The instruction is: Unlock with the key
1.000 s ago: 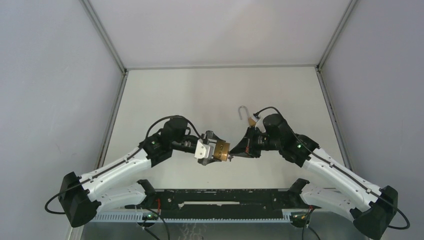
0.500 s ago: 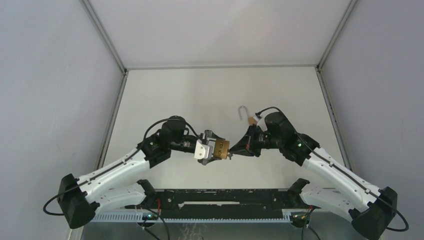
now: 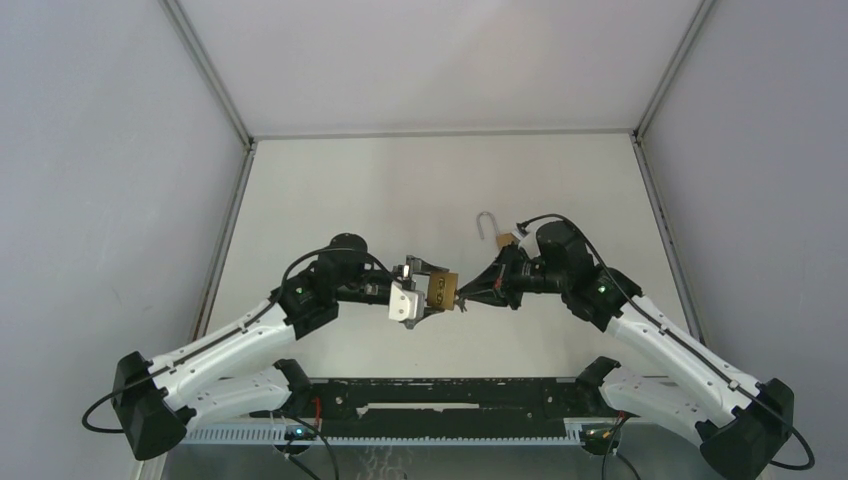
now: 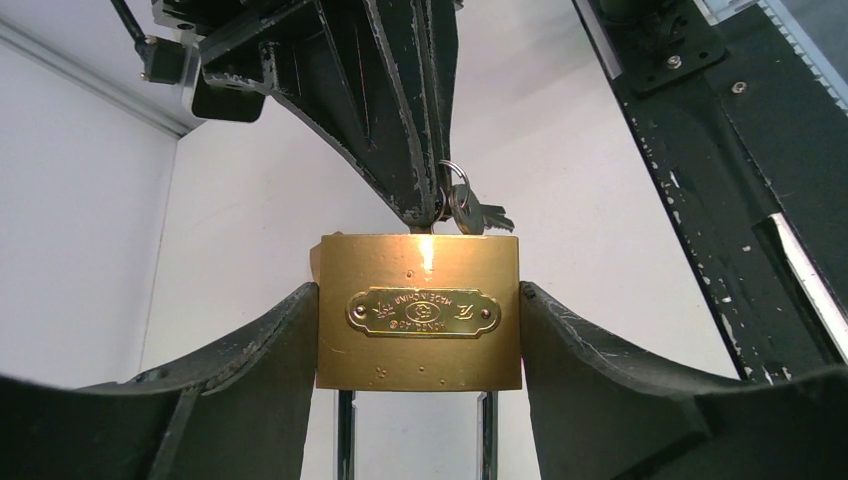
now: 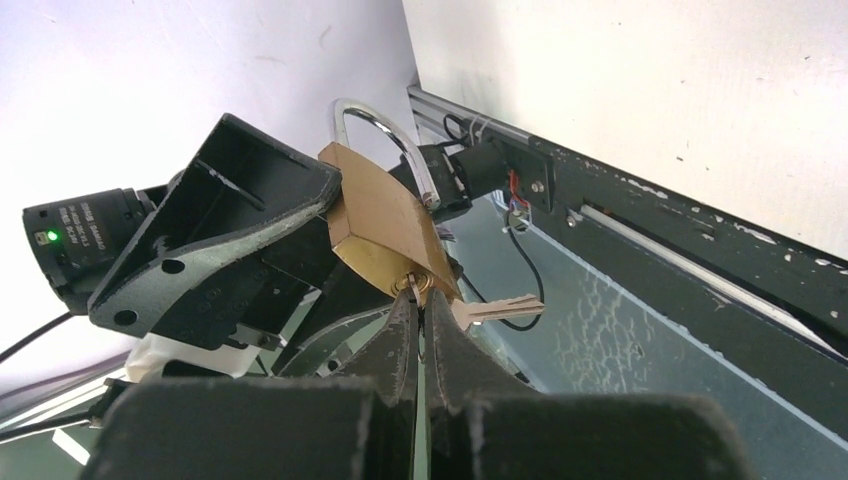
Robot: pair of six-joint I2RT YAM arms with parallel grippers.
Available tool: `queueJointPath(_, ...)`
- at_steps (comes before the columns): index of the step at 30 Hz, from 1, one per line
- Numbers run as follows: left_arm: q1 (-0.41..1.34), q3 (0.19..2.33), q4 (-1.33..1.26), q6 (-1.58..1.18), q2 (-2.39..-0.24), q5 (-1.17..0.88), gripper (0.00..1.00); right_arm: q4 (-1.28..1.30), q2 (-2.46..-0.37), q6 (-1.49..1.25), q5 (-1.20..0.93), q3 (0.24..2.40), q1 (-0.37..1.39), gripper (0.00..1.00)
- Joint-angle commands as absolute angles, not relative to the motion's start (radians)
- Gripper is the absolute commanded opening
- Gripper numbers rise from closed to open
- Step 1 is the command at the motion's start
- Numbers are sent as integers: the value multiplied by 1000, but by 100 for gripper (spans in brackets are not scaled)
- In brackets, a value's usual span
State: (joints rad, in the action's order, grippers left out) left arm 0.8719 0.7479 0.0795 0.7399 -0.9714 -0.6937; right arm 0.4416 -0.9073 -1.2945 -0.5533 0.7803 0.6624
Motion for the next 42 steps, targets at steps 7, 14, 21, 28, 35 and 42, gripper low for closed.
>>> queueJointPath(7,917,798,-129,782,-936,-763,0,336,-889,-1386,-573,784,642,0)
queueJointPath(14,917,791,-115,766,-934,-783,0,361,-880,-1242,-575,784,631,0)
queueJointPath(21,918,771,-116,745,-932,-797,0,377,-876,-1081,-599,784,626,0)
queueJointPath(28,917,770,-118,725,-943,-838,0,346,-888,-886,-614,784,623,0)
queueJointPath(35,917,779,-124,689,-949,-881,0,315,-857,-697,-560,784,638,0)
queueJointPath(42,919,806,-129,626,-964,-970,0,314,-810,-504,-468,784,694,0)
